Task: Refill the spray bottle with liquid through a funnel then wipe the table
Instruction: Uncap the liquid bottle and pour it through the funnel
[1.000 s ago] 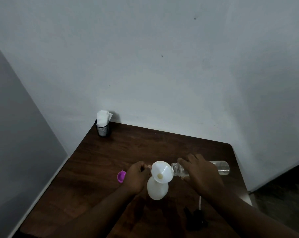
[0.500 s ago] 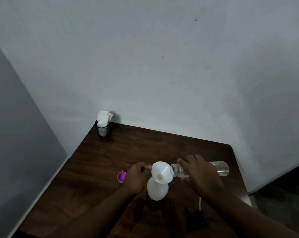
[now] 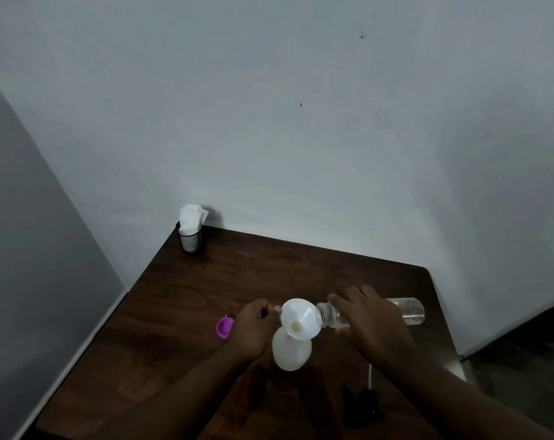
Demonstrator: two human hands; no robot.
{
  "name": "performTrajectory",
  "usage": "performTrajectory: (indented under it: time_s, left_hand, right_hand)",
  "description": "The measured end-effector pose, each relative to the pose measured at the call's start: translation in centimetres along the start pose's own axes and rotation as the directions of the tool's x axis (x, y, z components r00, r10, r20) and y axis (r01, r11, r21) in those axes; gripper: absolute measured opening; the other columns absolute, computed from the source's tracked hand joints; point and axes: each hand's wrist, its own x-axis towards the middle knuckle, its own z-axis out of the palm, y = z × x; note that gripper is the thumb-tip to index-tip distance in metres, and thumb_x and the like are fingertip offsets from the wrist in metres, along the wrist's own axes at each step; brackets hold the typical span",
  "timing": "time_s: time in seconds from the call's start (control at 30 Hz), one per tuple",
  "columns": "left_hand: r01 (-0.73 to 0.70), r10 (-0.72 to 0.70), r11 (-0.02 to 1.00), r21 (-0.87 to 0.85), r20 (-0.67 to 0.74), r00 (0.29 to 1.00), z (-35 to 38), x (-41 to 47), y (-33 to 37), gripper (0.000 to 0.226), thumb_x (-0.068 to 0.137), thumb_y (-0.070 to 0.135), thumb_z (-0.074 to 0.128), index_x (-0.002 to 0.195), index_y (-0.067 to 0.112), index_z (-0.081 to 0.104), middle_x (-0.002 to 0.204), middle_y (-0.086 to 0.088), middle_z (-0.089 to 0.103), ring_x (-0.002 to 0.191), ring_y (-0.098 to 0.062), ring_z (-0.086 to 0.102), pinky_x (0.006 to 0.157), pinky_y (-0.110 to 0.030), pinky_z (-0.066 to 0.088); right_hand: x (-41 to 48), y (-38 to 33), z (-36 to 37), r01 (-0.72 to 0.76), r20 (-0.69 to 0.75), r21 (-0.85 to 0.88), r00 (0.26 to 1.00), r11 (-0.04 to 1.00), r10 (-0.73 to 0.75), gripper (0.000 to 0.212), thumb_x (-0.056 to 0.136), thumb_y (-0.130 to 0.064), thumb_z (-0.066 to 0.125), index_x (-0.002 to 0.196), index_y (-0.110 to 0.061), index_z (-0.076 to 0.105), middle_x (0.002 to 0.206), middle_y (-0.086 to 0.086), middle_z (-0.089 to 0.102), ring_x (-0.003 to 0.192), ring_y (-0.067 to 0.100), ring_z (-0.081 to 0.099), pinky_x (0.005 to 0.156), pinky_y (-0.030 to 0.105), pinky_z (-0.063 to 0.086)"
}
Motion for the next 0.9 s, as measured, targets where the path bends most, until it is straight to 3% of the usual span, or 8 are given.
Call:
performTrajectory:
  time_s: [0.27,0.57,0.73,0.9]
  left_hand:
    - [-0.007,0.007,1.0,0.003,0.003,1.0,0.0,0.19,-0.23,0.025,0.097,0.014,0.061,0.086,-0.008,0.061,0.085,-0.019,0.07,0.071,-0.011,0.061,0.06,-0.015,0.05]
    - [0.0,-0.001,1.0,0.008,0.018,1.0,-0.05,0.14,-0.02,0.023,0.098,0.015,0.06,0.077,0.005,0.061,0.067,0.004,0.062,0.06,0.002,0.056,0.054,-0.011,0.045]
    - [-0.015,0.015,1.0,-0.01,0.007,1.0,0.01,0.32,-0.19,0.027,0.097,0.017,0.061,0.08,-0.003,0.06,0.072,-0.005,0.064,0.068,-0.007,0.058,0.061,-0.019,0.048]
    - [-0.019,0.019,1.0,-0.013,0.011,1.0,-0.03,0.34,-0.31,0.027,0.097,0.018,0.062,0.079,-0.002,0.061,0.07,-0.002,0.064,0.063,-0.003,0.057,0.057,-0.016,0.048]
  right_hand:
    - [0.19,0.17,0.11,0.001,0.013,-0.008,1.0,1.0,-0.001,0.066,0.068,-0.045,0.082,0.126,-0.036,0.053,0.11,-0.006,0.062,0.096,0.019,0.057,0.064,0.038,0.055]
    - [0.16,0.35,0.04,0.005,0.019,-0.009,1.0,1.0,-0.005,0.067,0.068,-0.045,0.083,0.128,-0.035,0.054,0.111,-0.007,0.062,0.096,0.019,0.057,0.064,0.037,0.054]
    - [0.42,0.36,0.05,0.009,0.02,-0.007,1.0,1.0,-0.009,0.055,0.074,-0.045,0.074,0.124,-0.037,0.051,0.108,-0.008,0.06,0.095,0.017,0.054,0.067,0.036,0.053]
    - [0.41,0.5,0.15,0.007,0.022,-0.004,1.0,1.0,-0.007,0.057,0.074,-0.045,0.073,0.126,-0.038,0.05,0.11,-0.008,0.058,0.097,0.017,0.054,0.067,0.038,0.054]
